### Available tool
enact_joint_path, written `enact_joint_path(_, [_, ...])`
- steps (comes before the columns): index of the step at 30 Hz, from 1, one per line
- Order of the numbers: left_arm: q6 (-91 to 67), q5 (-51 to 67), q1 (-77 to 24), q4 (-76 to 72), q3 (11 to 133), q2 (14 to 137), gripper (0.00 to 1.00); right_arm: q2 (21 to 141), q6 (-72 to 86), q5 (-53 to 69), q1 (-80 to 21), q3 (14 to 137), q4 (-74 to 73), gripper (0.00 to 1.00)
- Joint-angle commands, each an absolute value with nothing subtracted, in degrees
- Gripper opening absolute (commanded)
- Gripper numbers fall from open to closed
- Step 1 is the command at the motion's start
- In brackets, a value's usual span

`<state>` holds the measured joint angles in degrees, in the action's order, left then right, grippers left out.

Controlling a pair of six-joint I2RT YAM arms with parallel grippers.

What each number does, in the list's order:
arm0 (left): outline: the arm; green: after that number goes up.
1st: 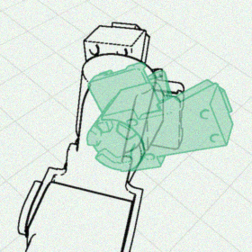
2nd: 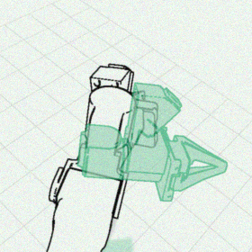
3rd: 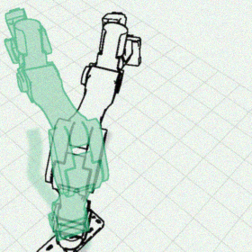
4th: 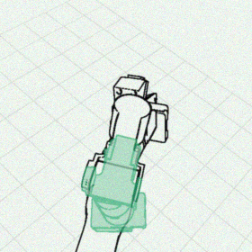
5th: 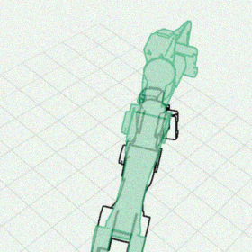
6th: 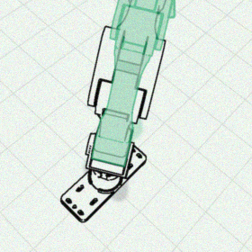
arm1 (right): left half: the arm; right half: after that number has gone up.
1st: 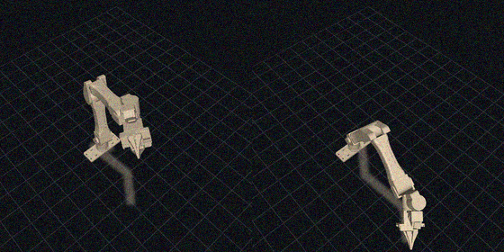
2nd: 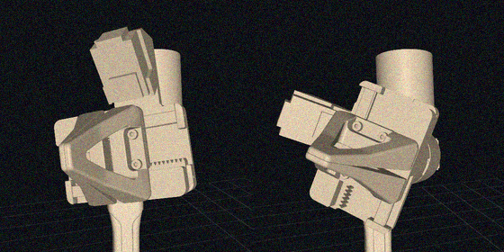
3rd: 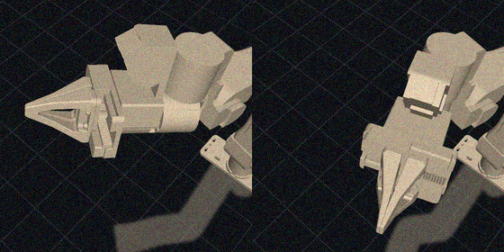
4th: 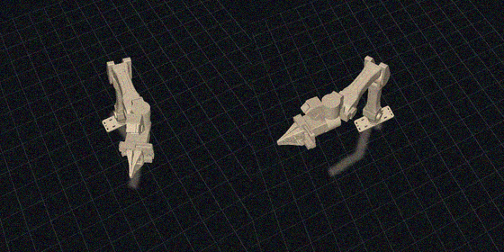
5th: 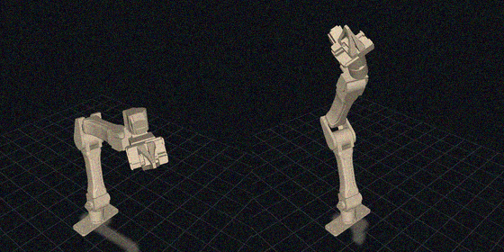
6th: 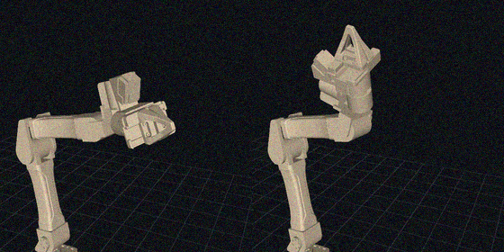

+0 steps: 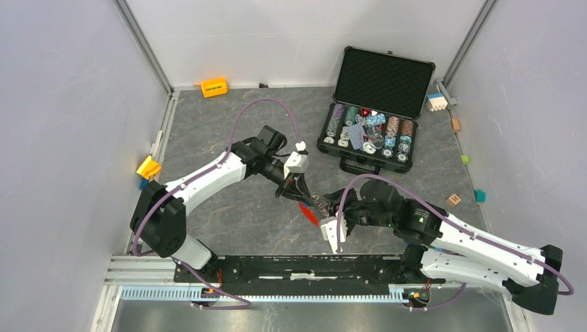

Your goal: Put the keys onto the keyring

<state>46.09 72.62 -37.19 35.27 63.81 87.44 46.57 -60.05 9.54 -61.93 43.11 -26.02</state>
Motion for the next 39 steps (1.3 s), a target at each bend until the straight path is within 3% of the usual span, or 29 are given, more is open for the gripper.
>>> enact_joint_path(1, [44.01,75.07,-37.09,34.43,65.57,86.86,0.02,44.93,-58.75,9.86,-62.15,41.31,-23.84,0.42])
enact_joint_path(6, [43.6,75.6,-37.09,34.45,65.74,87.27,0.02,44.83,-59.72,10.63,-62.12,39.19,-23.59,0.51])
enact_joint_path(12, [43.38,76.16,-37.2,34.47,65.75,87.86,0.02,46.25,-59.84,12.46,-62.22,39.64,-23.47,0.51])
enact_joint_path(20, [43.94,76.2,-37.18,34.45,65.4,87.69,0.02,46.92,-58.23,10.67,-62.18,38.46,-21.4,0.32])
enact_joint_path(30, [46.33,74.57,-37.18,34.45,64.39,87.39,0.02,47.09,-55.69,9.07,-62.14,39.59,-20.06,0.21])
enact_joint_path(39, [48.42,72.83,-37.38,34.43,63.38,87.15,0.02,47.5,-55.0,6.58,-62.14,40.62,-19.73,0.0])
